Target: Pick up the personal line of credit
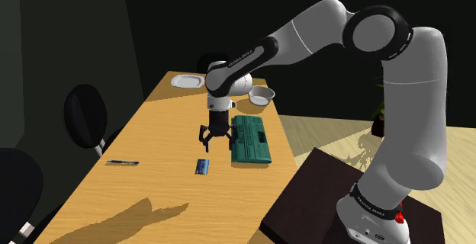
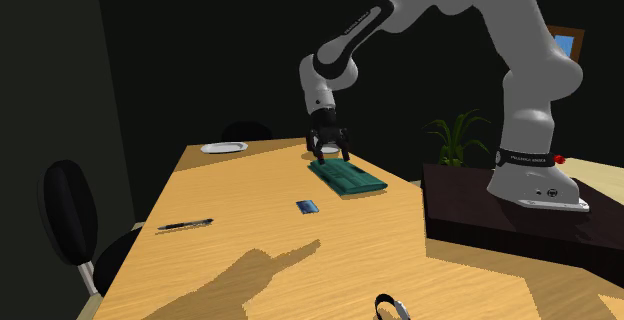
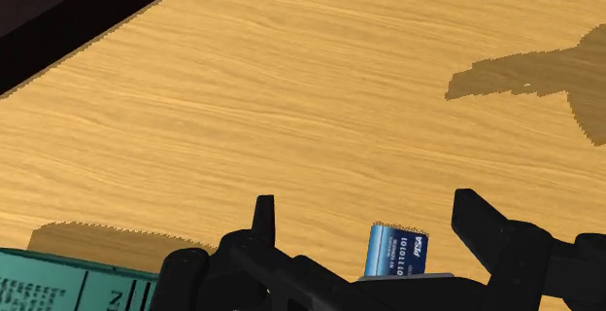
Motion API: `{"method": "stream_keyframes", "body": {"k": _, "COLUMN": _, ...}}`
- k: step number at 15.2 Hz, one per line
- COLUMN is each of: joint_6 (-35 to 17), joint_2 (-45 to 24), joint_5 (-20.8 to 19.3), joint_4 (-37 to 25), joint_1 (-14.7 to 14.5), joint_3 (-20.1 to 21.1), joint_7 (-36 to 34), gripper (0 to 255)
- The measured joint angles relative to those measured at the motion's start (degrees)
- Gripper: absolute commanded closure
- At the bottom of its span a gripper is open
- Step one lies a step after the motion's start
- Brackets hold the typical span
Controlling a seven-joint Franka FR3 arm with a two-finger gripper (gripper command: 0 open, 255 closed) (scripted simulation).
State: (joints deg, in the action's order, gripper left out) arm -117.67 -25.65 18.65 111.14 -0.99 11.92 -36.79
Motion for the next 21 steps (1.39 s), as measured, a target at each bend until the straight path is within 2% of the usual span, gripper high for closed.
{"method": "stream_keyframes", "body": {"k": 8, "joint_6": -0.61, "joint_2": -18.41, "joint_5": 3.77, "joint_4": -16.36, "joint_1": -0.92, "joint_3": -0.56, "joint_7": -6.56, "gripper": 0}}
{"method": "stream_keyframes", "body": {"k": 17, "joint_6": -2.86, "joint_2": -26.43, "joint_5": 4.16, "joint_4": -21.8, "joint_1": -1.48, "joint_3": -0.88, "joint_7": -6.56, "gripper": 0}}
{"method": "stream_keyframes", "body": {"k": 18, "joint_6": -3.01, "joint_2": -26.65, "joint_5": 4.16, "joint_4": -21.86, "joint_1": -1.49, "joint_3": -0.89, "joint_7": -6.49, "gripper": 255}}
{"method": "stream_keyframes", "body": {"k": 21, "joint_6": -3.19, "joint_2": -26.81, "joint_5": 4.17, "joint_4": -21.84, "joint_1": -1.49, "joint_3": -0.89, "joint_7": -6.4, "gripper": 255}}
